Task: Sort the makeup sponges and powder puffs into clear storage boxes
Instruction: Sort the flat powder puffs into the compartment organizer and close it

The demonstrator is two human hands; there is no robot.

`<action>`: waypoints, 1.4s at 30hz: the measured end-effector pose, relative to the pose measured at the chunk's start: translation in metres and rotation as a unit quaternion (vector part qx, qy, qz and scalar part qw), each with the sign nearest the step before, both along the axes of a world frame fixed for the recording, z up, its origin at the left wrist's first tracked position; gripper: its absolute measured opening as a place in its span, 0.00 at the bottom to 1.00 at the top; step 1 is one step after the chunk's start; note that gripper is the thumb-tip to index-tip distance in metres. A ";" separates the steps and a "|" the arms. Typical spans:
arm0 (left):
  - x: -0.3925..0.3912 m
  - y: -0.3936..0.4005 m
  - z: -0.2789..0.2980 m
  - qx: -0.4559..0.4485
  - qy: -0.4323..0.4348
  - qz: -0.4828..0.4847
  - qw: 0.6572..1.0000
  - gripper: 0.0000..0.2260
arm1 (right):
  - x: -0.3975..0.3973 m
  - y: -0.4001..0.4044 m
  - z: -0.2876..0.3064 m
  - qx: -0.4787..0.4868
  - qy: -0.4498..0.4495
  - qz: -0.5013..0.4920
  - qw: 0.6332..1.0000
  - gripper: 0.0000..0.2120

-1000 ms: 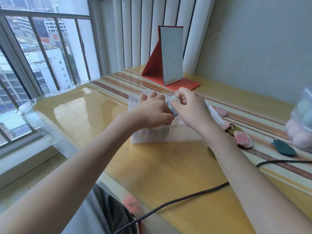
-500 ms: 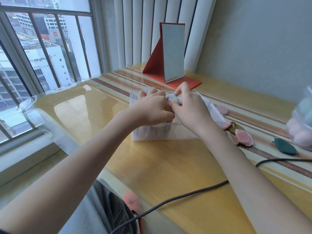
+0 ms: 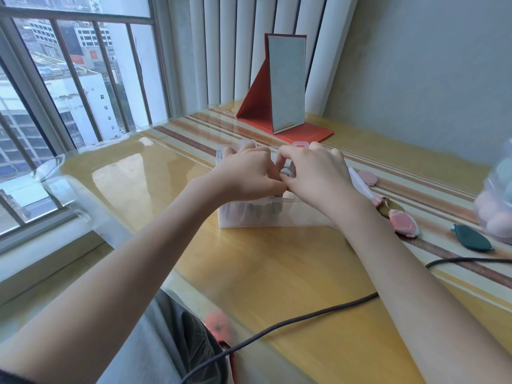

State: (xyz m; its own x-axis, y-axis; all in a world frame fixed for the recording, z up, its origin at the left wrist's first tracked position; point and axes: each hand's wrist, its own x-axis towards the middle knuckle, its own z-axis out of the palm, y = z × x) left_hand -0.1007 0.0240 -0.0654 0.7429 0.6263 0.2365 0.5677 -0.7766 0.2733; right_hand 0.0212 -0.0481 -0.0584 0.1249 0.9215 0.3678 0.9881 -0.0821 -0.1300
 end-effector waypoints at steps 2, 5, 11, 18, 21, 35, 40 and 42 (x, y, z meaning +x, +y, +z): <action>0.000 0.001 -0.001 -0.002 0.004 0.001 1.000 0.12 | 0.003 0.000 0.002 -0.023 0.049 0.007 0.998 0.06; 0.000 0.001 -0.001 -0.011 0.013 0.009 1.000 0.15 | 0.001 -0.002 0.003 -0.047 0.030 0.008 0.998 0.09; 0.000 0.001 0.000 -0.023 0.030 0.017 0.999 0.18 | -0.011 -0.008 0.004 -0.106 -0.036 0.013 0.994 0.13; -0.004 0.008 0.001 -0.054 0.040 -0.012 0.998 0.12 | 0.001 -0.004 0.014 -0.172 -0.081 0.004 0.982 0.09; -0.006 0.006 0.004 -0.085 0.001 -0.013 0.996 0.16 | 0.000 0.007 0.028 -0.245 -0.127 -0.014 0.961 0.06; -0.004 0.000 -0.002 0.011 0.014 0.022 1.000 0.13 | -0.007 0.009 0.043 -0.367 -0.056 0.040 0.928 0.07; -0.002 0.000 -0.004 0.018 0.038 0.019 0.999 0.13 | -0.013 0.008 0.030 -0.282 0.047 -0.024 0.958 0.09; -0.003 0.000 -0.003 0.021 0.055 0.004 0.998 0.12 | -0.015 0.004 0.024 -0.216 0.103 -0.061 0.969 0.16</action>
State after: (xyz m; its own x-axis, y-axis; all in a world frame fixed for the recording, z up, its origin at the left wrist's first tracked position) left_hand -0.1034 0.0241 -0.0685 0.7613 0.6233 0.1787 0.5984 -0.7815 0.1765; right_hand 0.0065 -0.0441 -0.0343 0.2727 0.9576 -0.0925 0.9245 -0.2875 -0.2505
